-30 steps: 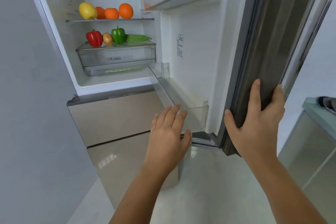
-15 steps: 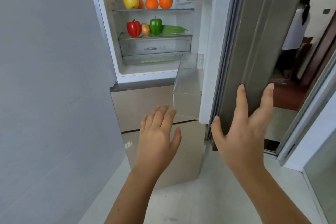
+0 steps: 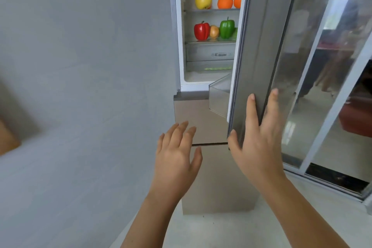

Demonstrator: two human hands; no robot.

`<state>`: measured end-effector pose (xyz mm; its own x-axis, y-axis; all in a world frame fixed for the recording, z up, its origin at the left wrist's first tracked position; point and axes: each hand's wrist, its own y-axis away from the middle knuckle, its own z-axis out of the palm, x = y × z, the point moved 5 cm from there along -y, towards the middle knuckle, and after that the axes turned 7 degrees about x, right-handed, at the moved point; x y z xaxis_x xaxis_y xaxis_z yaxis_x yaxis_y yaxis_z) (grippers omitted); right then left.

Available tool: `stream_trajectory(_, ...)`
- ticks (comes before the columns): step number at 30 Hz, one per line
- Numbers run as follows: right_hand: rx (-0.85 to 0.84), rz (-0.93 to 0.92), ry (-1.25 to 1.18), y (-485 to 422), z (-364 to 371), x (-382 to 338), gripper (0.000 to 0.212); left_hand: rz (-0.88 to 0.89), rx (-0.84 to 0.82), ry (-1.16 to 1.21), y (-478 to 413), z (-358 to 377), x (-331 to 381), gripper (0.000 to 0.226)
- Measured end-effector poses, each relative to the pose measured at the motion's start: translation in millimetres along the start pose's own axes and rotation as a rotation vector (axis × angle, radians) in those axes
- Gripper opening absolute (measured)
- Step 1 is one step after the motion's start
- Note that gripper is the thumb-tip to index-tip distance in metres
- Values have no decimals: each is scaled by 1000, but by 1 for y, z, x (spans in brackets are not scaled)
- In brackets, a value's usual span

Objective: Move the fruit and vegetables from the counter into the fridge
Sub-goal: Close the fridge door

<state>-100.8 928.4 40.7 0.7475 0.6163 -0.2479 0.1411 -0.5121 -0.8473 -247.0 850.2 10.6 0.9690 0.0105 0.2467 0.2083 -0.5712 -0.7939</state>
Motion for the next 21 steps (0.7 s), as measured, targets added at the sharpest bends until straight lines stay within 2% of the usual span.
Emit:
stream_trajectory(8, -99, -130, -39, -32, 68, -29, 75, 0, 51, -35, -24, 8, -46, 40)
stream_trajectory(15, -155, -245, -122, -70, 138, -35, 76, -24, 39, -81, -65, 46, -91, 43)
stream_trajectory(21, -185, -245, -119, -109, 200, -25, 75, -42, 30, -117, -105, 85, -127, 42)
